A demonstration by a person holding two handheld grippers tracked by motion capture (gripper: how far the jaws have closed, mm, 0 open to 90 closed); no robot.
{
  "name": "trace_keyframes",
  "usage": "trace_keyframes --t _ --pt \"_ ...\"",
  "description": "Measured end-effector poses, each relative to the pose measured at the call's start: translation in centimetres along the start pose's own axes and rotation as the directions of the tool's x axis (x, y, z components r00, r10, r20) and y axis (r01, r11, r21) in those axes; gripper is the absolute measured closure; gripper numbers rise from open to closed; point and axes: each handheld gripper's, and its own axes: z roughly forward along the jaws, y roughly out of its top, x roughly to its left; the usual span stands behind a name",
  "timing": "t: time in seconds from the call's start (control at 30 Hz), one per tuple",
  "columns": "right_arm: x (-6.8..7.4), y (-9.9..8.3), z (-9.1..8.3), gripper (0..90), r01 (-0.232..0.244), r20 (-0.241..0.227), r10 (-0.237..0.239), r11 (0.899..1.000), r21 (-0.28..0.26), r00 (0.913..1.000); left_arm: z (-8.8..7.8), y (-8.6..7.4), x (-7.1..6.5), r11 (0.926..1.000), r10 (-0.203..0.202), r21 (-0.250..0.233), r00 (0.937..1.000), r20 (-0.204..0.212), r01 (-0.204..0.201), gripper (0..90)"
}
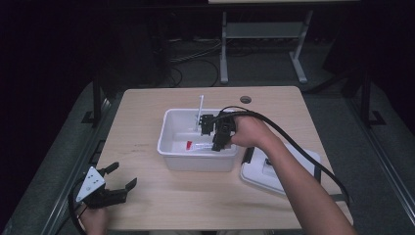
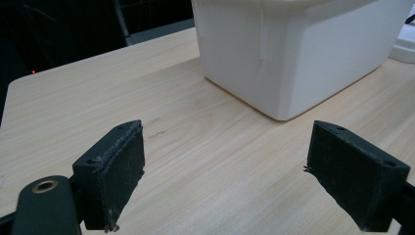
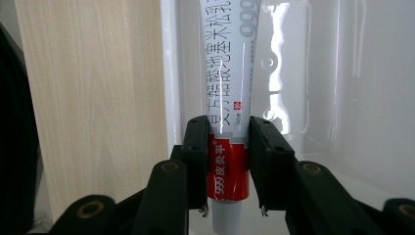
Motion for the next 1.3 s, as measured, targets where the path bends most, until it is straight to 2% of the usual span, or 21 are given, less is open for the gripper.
trace_keyframes --t 0.3,1.03,1.3 --pt "-0.4 -0.5 0.8 69.6 -0.01 -0.007 0.01 1.0 0.001 0.9999 0.0 0.0 0.0 1.0 0.002 0.003 1.0 0.001 -0.002 13.5" --pt "-0.9 -0.1 2.5 69.6 -0.014 -0.021 0.014 1.0 0.017 0.9997 0.0 0.0 0.0 1.0 0.002 0.001 1.0 0.0 -0.002 13.5" --pt "-1.3 -0.4 3.3 69.6 -0.029 -0.032 0.03 0.999 0.021 0.9991 0.0 0.0 0.0 1.0 0.001 0.001 1.0 -0.001 -0.001 13.5"
